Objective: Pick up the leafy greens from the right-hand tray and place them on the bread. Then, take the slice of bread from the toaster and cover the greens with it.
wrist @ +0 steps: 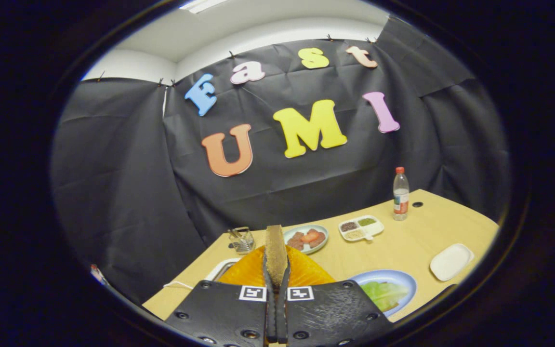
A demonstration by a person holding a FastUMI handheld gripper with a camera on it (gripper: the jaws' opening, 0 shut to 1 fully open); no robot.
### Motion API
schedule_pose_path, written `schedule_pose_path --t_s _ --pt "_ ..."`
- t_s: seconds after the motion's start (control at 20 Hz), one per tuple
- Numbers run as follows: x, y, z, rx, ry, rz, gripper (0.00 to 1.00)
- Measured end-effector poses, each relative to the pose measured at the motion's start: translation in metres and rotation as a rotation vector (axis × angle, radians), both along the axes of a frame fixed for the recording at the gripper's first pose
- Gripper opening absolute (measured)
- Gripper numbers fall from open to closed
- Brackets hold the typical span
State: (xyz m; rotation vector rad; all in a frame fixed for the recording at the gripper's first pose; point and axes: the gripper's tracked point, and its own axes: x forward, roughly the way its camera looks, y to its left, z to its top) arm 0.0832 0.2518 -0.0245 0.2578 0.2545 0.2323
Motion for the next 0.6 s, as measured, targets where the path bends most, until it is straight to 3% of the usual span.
schedule_pose_path --t_s 0.35,0.6 --pt "0.012 -0.054 -0.071 -0.006 0.101 -0.070 0.01" --pt "0.021 -0.070 -0.103 0.088 0.162 -0.069 0.01"
